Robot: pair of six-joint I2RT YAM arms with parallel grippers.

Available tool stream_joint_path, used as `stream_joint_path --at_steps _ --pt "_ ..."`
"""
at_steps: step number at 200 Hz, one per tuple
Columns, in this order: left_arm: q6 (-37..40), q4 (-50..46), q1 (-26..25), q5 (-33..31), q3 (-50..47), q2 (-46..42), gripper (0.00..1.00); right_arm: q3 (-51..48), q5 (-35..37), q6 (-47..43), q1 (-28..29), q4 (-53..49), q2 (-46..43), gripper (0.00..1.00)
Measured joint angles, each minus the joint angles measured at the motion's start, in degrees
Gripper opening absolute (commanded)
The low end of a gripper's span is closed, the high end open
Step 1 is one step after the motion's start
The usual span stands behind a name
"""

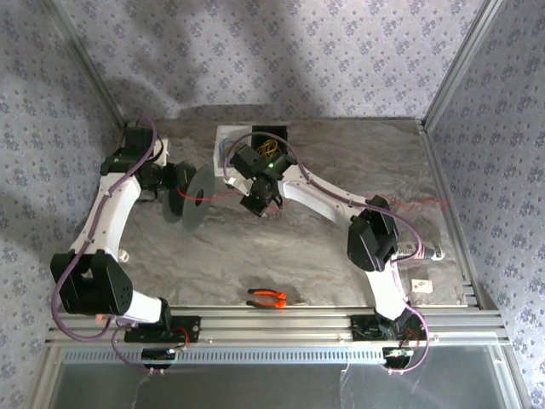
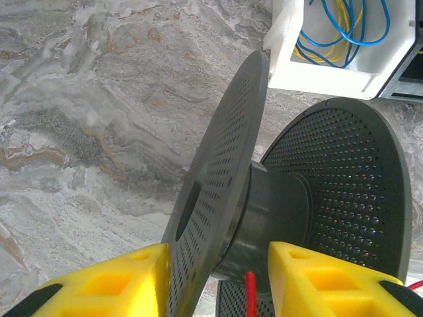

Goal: Wrap the cables

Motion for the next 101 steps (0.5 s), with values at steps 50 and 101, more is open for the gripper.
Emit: stream_joint_path --at_steps 50,101 --pt "-1.8 2.1 -0.9 0.2 -1.9 -1.1 0.46 0.4 0.3 -0.8 0.1 -0.6 0.0 0.0" --pt "-2.5 3.1 -0.9 0.2 -3.8 -1.4 0.45 0.4 0.5 -4.2 1.1 0.9 0.0 0.0"
